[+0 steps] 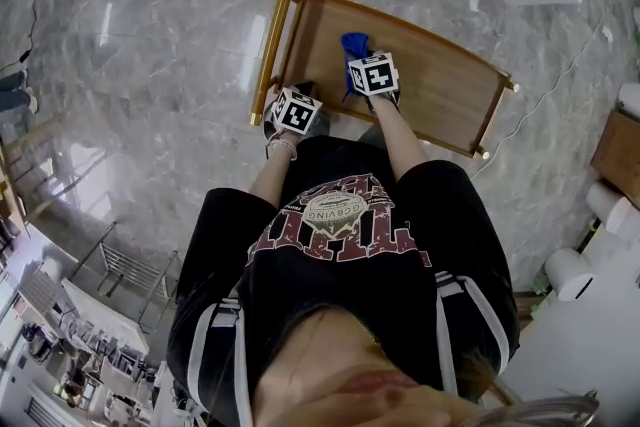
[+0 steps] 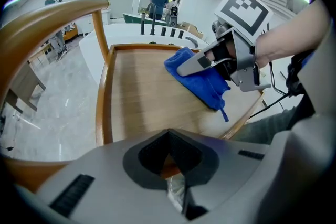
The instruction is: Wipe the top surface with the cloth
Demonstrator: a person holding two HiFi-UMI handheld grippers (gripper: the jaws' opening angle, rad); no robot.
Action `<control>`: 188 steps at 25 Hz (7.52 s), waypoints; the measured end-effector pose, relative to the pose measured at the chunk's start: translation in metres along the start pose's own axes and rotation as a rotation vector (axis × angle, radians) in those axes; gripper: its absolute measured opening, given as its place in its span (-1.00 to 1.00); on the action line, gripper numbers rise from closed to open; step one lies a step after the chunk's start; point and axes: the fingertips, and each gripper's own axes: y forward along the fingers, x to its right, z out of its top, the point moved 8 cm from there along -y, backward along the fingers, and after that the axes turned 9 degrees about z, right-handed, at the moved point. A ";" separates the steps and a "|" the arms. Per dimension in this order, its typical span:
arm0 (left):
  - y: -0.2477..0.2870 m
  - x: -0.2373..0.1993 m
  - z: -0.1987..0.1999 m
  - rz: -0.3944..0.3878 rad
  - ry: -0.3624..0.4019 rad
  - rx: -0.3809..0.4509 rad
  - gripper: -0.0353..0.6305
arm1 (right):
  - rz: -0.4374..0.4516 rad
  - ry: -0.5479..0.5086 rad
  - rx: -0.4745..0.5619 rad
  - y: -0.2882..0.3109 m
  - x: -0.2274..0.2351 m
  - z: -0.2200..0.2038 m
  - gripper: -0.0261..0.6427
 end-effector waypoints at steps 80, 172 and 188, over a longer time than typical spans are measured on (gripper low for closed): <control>-0.033 -0.007 -0.024 0.144 -0.183 0.111 -0.75 | 0.231 -0.083 -0.017 0.040 -0.088 -0.030 -0.76; 0.040 0.240 0.068 -0.135 0.418 0.018 -0.75 | -0.031 0.190 0.174 -0.148 0.067 -0.179 -0.76; 0.050 0.289 0.068 -0.211 0.533 -0.004 -0.75 | -0.097 0.262 0.200 -0.181 0.093 -0.213 -0.76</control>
